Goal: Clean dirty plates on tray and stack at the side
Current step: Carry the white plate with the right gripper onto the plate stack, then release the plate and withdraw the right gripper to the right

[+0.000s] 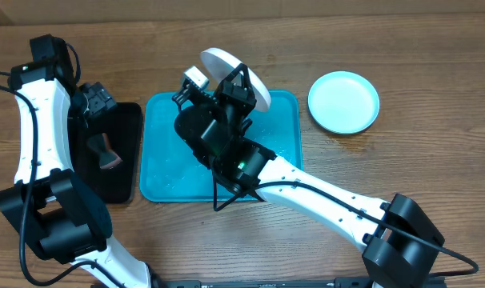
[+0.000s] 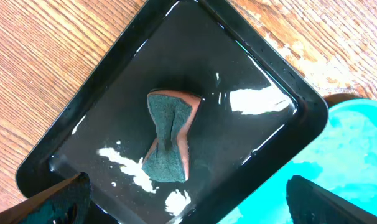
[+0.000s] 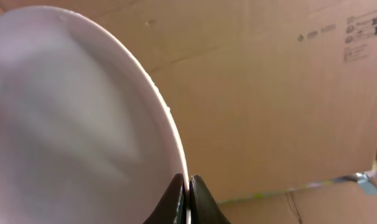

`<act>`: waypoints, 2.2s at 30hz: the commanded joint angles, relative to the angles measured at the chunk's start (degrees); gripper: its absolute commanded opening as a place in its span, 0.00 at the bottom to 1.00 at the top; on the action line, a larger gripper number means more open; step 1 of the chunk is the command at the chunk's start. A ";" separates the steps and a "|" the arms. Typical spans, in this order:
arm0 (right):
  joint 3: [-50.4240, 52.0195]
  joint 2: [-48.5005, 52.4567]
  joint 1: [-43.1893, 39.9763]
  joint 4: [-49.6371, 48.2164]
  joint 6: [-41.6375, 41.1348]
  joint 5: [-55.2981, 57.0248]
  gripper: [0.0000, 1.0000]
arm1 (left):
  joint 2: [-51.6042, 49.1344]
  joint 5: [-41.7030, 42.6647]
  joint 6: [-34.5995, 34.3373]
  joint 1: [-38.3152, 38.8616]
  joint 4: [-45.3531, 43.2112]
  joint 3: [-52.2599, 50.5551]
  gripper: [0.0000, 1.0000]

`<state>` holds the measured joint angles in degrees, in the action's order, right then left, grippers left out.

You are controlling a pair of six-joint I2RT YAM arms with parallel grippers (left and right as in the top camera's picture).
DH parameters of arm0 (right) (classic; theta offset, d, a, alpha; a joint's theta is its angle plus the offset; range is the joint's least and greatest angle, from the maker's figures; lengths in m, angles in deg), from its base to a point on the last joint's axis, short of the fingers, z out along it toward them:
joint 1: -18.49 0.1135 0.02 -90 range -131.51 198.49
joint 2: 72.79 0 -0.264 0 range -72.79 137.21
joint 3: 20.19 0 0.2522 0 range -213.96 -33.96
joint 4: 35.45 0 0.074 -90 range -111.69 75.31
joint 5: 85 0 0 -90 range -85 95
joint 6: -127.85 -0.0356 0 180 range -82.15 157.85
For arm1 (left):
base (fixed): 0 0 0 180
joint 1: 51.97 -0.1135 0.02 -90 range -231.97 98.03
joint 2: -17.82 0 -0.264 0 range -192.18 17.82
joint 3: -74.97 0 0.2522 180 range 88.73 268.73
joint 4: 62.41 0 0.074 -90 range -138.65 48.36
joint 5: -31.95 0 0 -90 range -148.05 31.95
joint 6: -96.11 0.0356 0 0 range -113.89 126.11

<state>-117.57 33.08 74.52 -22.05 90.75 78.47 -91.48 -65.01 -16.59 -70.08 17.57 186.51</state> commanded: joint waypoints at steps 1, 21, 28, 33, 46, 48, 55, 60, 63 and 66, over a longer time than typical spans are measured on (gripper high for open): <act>-1.49 -1.29 -0.76 1.90 -13.29 1.18 0.04 | 0.42 0.63 0.39 0.13 -0.02 0.81 1.00; -1.25 -2.08 -49.70 41.05 -63.67 -81.92 0.04 | 0.42 1.07 0.39 0.13 0.00 0.81 1.00; 4.42 -2.01 -62.99 37.94 -63.65 -82.12 0.04 | 0.42 2.58 0.35 0.13 -0.26 0.81 1.00; 10.38 -1.90 -66.73 30.71 -63.89 -82.16 0.04 | 0.42 2.99 -0.72 0.13 -0.22 0.81 1.00; 13.35 -3.02 -63.93 31.61 -63.89 -90.79 1.00 | 0.42 4.24 -0.66 0.13 -0.24 0.81 1.00; 13.35 -4.96 -63.91 33.33 -63.89 -95.01 1.00 | 0.42 4.22 -0.66 0.13 -0.24 0.81 1.00; 13.49 -17.20 -63.04 43.43 -63.30 -96.04 1.00 | 0.42 4.22 -0.66 0.13 -0.24 0.81 1.00; 13.90 -26.95 -60.11 54.10 -62.90 -93.00 1.00 | 0.42 4.22 -0.66 0.13 -0.24 0.81 1.00; 15.28 -32.79 -58.23 59.34 -62.75 -92.43 1.00 | 0.42 4.22 -0.66 0.13 -0.24 0.81 1.00; 16.55 -38.12 -55.56 63.95 -62.75 -92.59 1.00 | 0.42 4.22 -0.66 0.13 -0.24 0.81 1.00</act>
<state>-102.58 -1.06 17.13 40.15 27.45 -14.90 -91.48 -61.21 -16.63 -70.08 17.37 186.51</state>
